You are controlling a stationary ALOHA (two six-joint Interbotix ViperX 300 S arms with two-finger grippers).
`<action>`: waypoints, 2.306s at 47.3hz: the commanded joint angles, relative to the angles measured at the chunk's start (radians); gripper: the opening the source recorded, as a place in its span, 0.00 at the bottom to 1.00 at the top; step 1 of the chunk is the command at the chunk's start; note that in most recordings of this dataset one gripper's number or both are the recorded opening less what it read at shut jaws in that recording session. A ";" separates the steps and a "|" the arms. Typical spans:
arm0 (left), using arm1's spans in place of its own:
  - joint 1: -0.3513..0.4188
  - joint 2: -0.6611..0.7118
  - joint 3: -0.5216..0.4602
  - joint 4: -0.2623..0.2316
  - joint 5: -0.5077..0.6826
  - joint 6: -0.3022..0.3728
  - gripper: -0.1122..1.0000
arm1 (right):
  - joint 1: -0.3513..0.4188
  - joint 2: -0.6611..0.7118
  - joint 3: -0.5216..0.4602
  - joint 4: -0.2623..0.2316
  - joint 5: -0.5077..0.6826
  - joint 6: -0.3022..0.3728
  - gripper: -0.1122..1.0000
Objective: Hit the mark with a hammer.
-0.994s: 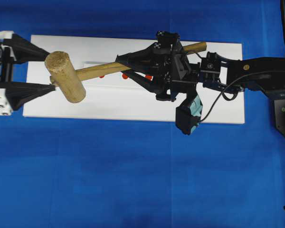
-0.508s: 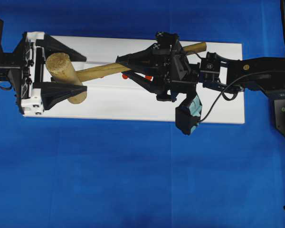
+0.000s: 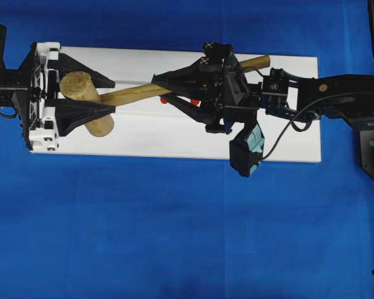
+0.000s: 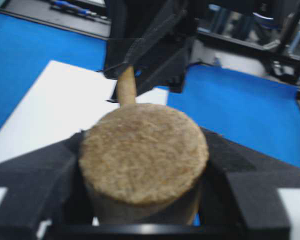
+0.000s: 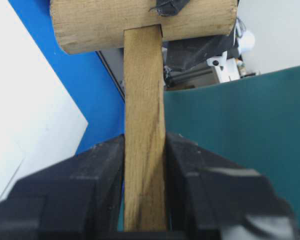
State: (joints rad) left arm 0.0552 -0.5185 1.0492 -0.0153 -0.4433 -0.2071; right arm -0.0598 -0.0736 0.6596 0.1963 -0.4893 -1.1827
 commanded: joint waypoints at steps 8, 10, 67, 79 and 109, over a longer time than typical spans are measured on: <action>-0.003 -0.014 -0.018 0.002 -0.005 0.006 0.49 | -0.018 -0.034 -0.035 0.002 0.021 0.008 0.19; -0.003 -0.014 -0.018 0.002 -0.002 0.008 0.49 | -0.018 -0.035 -0.038 0.002 0.028 0.008 0.19; -0.037 -0.028 -0.023 0.005 0.051 0.347 0.49 | -0.043 -0.081 -0.127 0.512 0.528 0.327 0.91; -0.035 -0.028 -0.023 0.006 0.060 0.348 0.49 | -0.044 -0.081 -0.127 0.515 0.532 0.402 0.75; -0.029 -0.028 -0.025 0.003 0.058 0.331 0.49 | -0.052 -0.081 -0.127 0.532 0.569 0.414 0.11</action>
State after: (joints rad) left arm 0.0215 -0.5292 1.0492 -0.0077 -0.3758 0.1335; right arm -0.1089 -0.1381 0.5614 0.7194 0.0844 -0.7670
